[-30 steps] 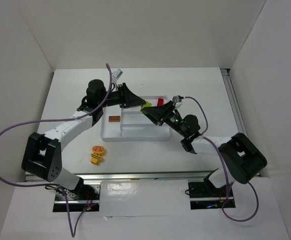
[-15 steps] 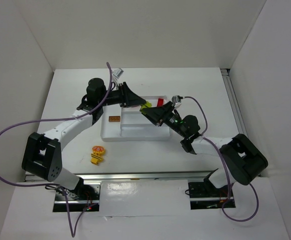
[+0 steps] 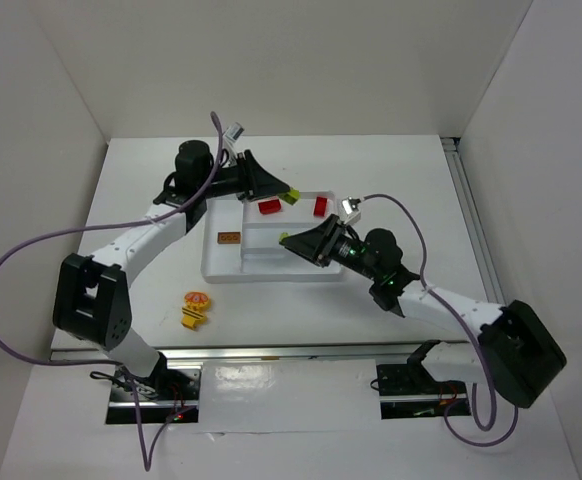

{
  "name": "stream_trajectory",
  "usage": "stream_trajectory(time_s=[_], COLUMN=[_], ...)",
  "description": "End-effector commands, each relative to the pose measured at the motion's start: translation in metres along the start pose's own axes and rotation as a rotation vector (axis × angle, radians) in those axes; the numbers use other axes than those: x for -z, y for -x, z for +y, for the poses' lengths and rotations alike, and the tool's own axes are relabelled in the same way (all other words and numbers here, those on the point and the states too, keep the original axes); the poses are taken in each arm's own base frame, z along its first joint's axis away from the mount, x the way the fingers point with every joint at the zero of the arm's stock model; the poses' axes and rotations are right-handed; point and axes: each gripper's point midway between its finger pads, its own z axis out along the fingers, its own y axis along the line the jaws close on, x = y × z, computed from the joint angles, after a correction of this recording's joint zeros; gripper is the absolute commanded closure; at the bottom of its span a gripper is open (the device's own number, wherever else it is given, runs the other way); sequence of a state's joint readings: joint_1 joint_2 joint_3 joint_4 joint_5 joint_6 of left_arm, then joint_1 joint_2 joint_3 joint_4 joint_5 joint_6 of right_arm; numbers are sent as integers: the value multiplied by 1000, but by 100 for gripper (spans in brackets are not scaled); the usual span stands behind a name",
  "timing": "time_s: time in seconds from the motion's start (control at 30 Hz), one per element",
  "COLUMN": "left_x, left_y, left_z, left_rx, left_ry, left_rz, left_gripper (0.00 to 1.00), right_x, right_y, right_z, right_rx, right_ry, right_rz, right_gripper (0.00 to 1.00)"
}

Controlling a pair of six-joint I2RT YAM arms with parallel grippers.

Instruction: Sort the legos into containers by color

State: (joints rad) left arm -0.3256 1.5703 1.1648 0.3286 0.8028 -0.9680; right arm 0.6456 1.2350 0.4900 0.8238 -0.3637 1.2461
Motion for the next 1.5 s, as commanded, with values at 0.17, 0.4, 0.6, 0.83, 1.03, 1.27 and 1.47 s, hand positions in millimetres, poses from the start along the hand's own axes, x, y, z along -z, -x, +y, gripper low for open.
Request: stream_trajectory(time_s=[0.17, 0.4, 0.6, 0.83, 1.03, 1.27, 1.47], left_x=[22, 1, 2, -3, -4, -7, 0], left_y=[6, -28, -46, -55, -63, -65, -40], left_z=[115, 159, 183, 202, 202, 203, 168], left_rx=[48, 8, 16, 15, -11, -15, -85], left_ry=[556, 722, 793, 832, 879, 886, 907], left_rz=[54, 165, 191, 217, 228, 236, 160], left_gripper=[100, 100, 100, 100, 100, 43, 2], right_x=[65, 106, 86, 51, 18, -3, -16], right_y=[45, 82, 81, 101, 107, 106, 114], right_z=[-54, -76, -104, -132, -154, -184, -187], right_rx=[349, 446, 506, 596, 601, 574, 591], right_ry=[-643, -962, -1043, -1105, -1108, -1095, -1104], right_rz=[-136, -253, -152, -104, -58, -25, -38], right_gripper=[90, 87, 87, 85, 84, 76, 53])
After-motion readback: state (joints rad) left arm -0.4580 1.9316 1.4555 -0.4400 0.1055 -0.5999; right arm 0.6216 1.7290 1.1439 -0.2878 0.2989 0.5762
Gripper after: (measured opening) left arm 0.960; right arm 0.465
